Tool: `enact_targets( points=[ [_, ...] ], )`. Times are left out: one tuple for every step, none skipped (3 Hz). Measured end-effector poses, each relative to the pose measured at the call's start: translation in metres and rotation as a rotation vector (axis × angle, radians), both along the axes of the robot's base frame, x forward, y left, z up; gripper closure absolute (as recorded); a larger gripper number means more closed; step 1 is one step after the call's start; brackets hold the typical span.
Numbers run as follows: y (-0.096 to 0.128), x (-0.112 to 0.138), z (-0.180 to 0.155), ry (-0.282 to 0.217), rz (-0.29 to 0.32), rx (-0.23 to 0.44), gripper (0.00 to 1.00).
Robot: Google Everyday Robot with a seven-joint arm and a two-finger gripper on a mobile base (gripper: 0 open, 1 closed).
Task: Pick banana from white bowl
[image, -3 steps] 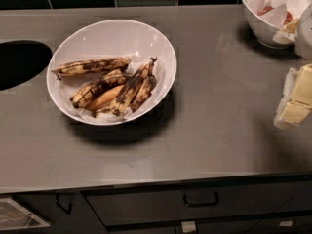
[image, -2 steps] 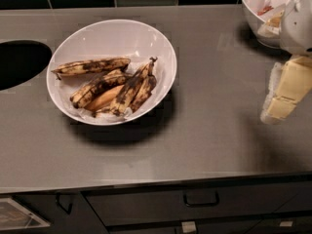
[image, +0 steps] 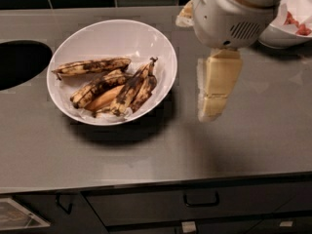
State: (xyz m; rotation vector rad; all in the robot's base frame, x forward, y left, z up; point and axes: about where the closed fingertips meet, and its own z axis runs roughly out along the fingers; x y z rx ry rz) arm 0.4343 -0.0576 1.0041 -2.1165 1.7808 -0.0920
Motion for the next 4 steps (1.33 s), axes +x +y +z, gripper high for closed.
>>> enact_targets(
  points=[
    [0.063,-0.003,0.0,0.067,0.209,0.007,0.0],
    [0.063,-0.003,0.002,0.058,0.207,0.011,0.0],
    [0.074,0.007,0.0,0.022,0.238,0.035,0.0],
    [0.089,0.018,-0.008,0.013,0.283,0.043,0.0]
  ],
)
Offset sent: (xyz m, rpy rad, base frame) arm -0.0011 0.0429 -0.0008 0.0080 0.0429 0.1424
